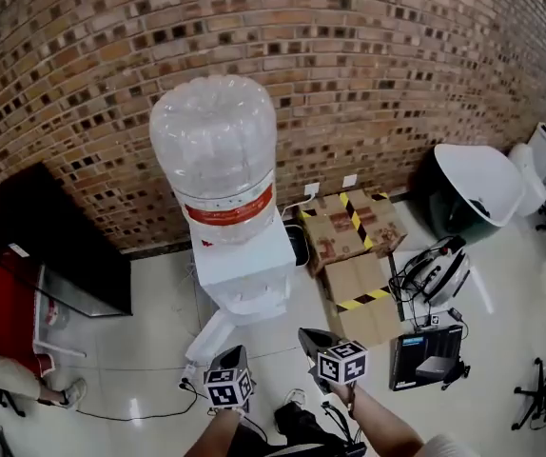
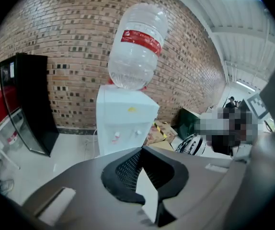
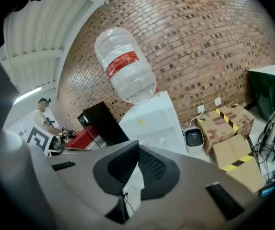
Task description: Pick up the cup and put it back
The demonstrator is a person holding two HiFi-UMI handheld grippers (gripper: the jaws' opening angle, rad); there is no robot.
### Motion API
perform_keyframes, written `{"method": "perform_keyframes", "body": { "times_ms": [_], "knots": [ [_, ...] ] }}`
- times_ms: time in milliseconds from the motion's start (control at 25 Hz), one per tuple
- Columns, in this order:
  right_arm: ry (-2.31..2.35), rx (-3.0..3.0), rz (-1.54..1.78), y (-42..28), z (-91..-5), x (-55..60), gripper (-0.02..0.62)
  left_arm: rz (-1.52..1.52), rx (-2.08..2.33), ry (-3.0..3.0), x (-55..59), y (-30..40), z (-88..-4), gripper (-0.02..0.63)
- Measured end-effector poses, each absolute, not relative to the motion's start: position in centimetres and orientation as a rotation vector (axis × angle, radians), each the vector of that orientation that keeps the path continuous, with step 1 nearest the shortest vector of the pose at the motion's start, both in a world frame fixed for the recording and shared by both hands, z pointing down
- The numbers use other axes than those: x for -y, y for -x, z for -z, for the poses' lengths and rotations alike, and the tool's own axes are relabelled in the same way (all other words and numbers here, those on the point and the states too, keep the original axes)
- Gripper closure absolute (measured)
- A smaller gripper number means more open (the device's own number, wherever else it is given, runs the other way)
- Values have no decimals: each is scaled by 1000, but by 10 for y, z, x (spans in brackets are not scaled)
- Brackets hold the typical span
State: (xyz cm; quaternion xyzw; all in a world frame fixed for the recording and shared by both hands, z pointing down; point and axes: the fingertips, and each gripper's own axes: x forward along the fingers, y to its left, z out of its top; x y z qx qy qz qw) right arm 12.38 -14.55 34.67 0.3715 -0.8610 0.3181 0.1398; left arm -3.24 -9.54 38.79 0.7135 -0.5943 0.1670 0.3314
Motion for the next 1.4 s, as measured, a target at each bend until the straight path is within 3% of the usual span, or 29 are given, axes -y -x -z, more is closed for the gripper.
{"method": "perform_keyframes", "body": {
  "times_ms": [440, 840, 1400],
  "knots": [
    [-1169, 2527, -766, -106, -256, 77, 588, -352, 1504, -2043, 51, 33, -304, 604],
    [-1209, 2462, -753, -54, -267, -27, 584, -306, 1441, -2136, -12, 54, -280, 604],
    [-1285, 2399, -676, -44, -259, -72, 583, -279, 1411, -2174, -62, 70, -277, 604]
  ]
}}
